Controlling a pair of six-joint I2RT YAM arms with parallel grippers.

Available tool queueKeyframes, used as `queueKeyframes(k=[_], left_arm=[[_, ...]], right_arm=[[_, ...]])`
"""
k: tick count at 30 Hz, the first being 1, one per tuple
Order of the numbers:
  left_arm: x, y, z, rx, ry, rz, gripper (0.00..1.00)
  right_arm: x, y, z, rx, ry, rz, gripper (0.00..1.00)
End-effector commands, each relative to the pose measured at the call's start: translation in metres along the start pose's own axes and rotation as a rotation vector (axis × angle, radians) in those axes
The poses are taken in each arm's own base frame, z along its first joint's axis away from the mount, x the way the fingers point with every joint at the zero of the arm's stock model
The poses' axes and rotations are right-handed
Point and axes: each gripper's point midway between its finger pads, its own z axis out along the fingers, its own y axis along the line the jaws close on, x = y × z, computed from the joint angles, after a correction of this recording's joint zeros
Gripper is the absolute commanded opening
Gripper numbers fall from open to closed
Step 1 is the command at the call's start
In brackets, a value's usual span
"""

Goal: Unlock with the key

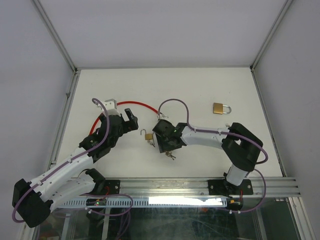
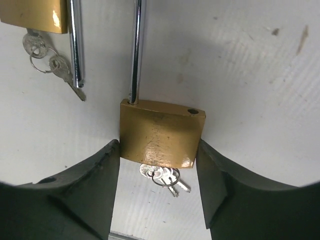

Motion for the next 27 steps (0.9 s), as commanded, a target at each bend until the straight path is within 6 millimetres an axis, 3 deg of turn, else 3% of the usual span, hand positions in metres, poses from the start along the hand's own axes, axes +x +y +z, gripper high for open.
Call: queueKeyframes(k=[1, 7, 11, 15, 20, 27], left_arm=[[-0.022, -0.001, -0.001, -0.001, -0.082, -0.017, 0.99], [-0.032, 0.0, -0.009, 0.004, -0.111, -0.067, 0.99], [-0.036, 0.002, -0.015, -0.003, -0.122, -0.098, 0.99], [-0.039, 0.0, -0.019, 0.008, -0.122, -0.12, 0.99], [-0.039, -0.005, -0.019, 0.023, -0.109, -0.14, 0.99], [-0.029, -0.015, -0.013, 0.047, -0.053, -0.138, 0.99]], right_arm=[[-0.031, 0.036, -0.001, -0.067, -0.073, -0.006, 0.41], [-0.058, 0.078, -0.004, -0.159, -0.105, -0.049, 0.46], [-0.072, 0.082, -0.012, -0.162, -0.138, -0.076, 0.62], [-0.083, 0.055, -0.023, -0.101, -0.159, -0.072, 0.73], [-0.105, 0.005, -0.047, -0.041, -0.224, -0.035, 0.81], [-0.139, -0.119, -0.056, 0.127, -0.262, 0.153, 0.84]])
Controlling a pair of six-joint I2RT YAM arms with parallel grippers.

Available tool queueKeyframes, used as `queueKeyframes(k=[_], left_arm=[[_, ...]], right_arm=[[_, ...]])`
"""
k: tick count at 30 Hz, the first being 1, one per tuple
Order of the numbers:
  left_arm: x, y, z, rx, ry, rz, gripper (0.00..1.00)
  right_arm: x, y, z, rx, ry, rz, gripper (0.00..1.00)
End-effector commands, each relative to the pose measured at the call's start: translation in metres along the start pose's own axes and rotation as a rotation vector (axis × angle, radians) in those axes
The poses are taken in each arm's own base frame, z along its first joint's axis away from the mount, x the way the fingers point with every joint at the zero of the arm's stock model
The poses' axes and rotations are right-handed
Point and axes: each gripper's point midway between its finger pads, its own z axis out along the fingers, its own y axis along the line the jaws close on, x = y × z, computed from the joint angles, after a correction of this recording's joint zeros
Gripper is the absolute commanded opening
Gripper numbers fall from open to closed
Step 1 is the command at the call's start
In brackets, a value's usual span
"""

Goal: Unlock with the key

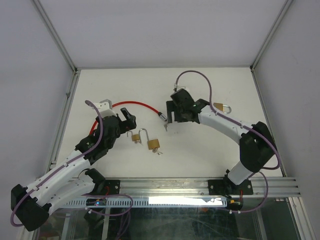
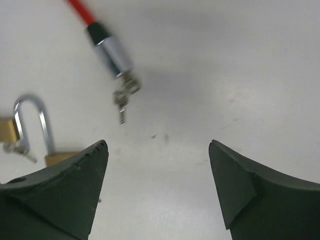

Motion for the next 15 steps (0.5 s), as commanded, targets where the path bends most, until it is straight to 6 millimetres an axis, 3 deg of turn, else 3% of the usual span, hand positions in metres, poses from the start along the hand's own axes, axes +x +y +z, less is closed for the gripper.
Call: queueKeyframes(k=[1, 8, 15], left_arm=[[-0.013, -0.018, 0.001, 0.045, -0.005, -0.052, 0.99], [0.005, -0.019, 0.007, 0.038, 0.066, -0.043, 0.99], [0.008, -0.02, 0.007, 0.03, 0.096, -0.039, 0.99]], right_arm=[[-0.031, -0.083, -0.004, 0.143, -0.054, 0.097, 0.85], [-0.071, -0.192, 0.019, 0.264, -0.121, 0.322, 0.86], [-0.084, -0.25, 0.053, 0.295, -0.1, 0.384, 0.86]])
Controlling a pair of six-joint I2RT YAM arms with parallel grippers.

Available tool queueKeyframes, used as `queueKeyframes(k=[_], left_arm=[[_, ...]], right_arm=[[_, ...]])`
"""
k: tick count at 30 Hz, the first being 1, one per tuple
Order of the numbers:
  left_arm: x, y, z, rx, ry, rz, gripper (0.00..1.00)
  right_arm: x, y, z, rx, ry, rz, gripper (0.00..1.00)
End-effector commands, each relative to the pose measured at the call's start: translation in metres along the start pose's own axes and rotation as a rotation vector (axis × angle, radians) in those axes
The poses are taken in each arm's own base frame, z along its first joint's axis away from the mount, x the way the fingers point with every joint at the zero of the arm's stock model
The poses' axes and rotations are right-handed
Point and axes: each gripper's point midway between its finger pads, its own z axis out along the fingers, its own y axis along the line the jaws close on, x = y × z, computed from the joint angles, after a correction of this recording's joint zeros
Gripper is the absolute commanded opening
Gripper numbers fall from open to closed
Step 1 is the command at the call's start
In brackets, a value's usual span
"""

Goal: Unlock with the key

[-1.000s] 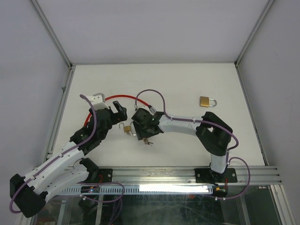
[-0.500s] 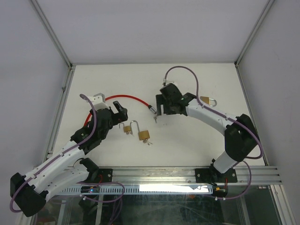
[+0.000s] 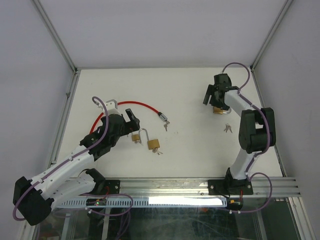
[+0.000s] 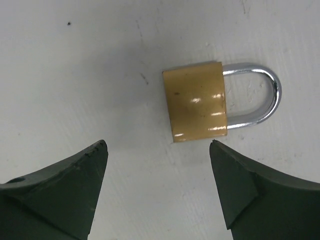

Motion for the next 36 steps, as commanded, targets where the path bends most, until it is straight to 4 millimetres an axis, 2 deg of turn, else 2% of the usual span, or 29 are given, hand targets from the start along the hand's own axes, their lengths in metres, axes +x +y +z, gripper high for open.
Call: queueKeyframes(k=[1, 5, 8, 14, 16, 21, 27, 29, 31, 36], left_arm=[[-0.021, -0.016, -0.005, 0.041, -0.03, -0.045, 0.99], [-0.022, -0.017, -0.006, 0.04, -0.028, -0.044, 0.99], [-0.024, -0.017, -0.006, 0.038, -0.032, -0.045, 0.99], [-0.024, -0.015, -0.006, 0.028, -0.036, -0.052, 0.99], [-0.023, -0.015, -0.006, 0.027, -0.037, -0.056, 0.99], [-0.02, -0.014, -0.004, 0.022, -0.03, -0.066, 0.99], [-0.018, -0.014, -0.003, 0.027, -0.029, -0.074, 0.99], [-0.019, -0.016, -0.002, 0.034, -0.031, -0.077, 0.99], [-0.019, -0.018, -0.001, 0.042, -0.033, -0.077, 0.99], [-0.018, -0.02, 0.0, 0.052, -0.027, -0.074, 0.99]], right_arm=[[-0.037, 0.003, 0.018, -0.054, -0.056, -0.005, 0.86], [-0.041, -0.014, 0.037, -0.022, -0.031, -0.014, 0.86], [-0.041, -0.018, 0.046, -0.032, -0.009, -0.034, 0.86], [-0.027, -0.028, 0.057, -0.016, 0.039, -0.064, 0.85], [-0.024, -0.025, 0.059, -0.044, 0.049, -0.093, 0.82], [-0.013, -0.019, 0.061, -0.09, 0.097, -0.15, 0.66], [0.011, 0.001, 0.053, -0.155, 0.139, -0.221, 0.47], [0.023, 0.013, 0.047, -0.18, 0.153, -0.263, 0.46], [0.038, 0.033, 0.037, -0.226, 0.164, -0.317, 0.45], [0.083, 0.075, 0.009, -0.308, 0.196, -0.468, 0.48]])
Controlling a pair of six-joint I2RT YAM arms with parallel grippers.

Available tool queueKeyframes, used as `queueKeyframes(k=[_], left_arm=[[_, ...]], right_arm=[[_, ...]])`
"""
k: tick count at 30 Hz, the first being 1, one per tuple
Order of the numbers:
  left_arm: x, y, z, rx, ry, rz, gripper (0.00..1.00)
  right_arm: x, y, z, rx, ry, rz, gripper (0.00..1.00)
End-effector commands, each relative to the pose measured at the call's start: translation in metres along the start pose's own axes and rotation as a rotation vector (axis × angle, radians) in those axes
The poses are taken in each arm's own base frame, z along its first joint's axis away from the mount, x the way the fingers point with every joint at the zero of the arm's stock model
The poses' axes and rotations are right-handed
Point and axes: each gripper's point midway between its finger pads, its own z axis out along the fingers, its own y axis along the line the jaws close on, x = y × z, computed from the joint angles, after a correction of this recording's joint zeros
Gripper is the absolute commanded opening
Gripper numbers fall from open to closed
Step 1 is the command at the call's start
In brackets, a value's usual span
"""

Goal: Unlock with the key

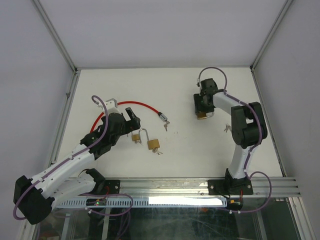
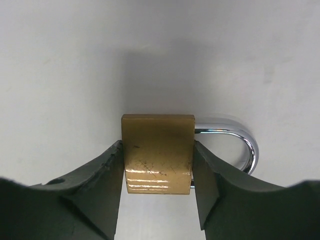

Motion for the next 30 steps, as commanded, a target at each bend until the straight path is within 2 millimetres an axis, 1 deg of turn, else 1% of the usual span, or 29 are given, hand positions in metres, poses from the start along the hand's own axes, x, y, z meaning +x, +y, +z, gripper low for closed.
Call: queueKeyframes(k=[1, 4, 5, 7, 10, 13, 16, 19, 21, 24, 27, 30], left_arm=[[-0.015, -0.016, 0.001, 0.054, -0.034, -0.045, 0.99], [-0.014, -0.018, 0.001, 0.061, -0.03, -0.041, 0.99], [-0.014, -0.019, 0.001, 0.065, -0.029, -0.041, 0.99], [-0.013, -0.02, 0.001, 0.071, -0.025, -0.039, 0.99], [-0.011, -0.021, 0.001, 0.078, -0.016, -0.035, 0.99], [-0.01, -0.021, 0.0, 0.085, -0.01, -0.034, 0.99], [-0.01, -0.022, -0.001, 0.089, -0.012, -0.04, 0.99], [-0.01, -0.022, -0.002, 0.094, -0.011, -0.041, 0.99], [-0.011, -0.023, -0.002, 0.097, -0.012, -0.042, 0.99], [-0.01, -0.023, -0.003, 0.102, -0.011, -0.046, 0.99], [-0.009, -0.022, -0.006, 0.109, -0.011, -0.056, 0.98], [-0.008, -0.021, -0.007, 0.111, -0.009, -0.066, 0.98]], right_arm=[[0.041, 0.069, -0.02, -0.147, 0.067, -0.173, 0.48], [0.065, 0.096, -0.028, -0.182, 0.094, -0.284, 0.51], [0.071, 0.101, -0.031, -0.191, 0.102, -0.313, 0.53], [0.083, 0.11, -0.035, -0.202, 0.114, -0.369, 0.56], [0.093, 0.112, -0.043, -0.192, 0.126, -0.421, 0.62], [0.093, 0.11, -0.053, -0.161, 0.115, -0.449, 0.69], [0.091, 0.109, -0.059, -0.142, 0.091, -0.458, 0.73], [0.092, 0.102, -0.06, -0.108, 0.084, -0.459, 0.75], [0.094, 0.095, -0.059, -0.073, 0.087, -0.462, 0.78], [0.095, 0.08, -0.057, 0.009, 0.086, -0.464, 0.79], [0.091, 0.066, -0.056, 0.08, 0.068, -0.446, 0.8], [0.086, 0.058, -0.056, 0.117, 0.045, -0.401, 0.8]])
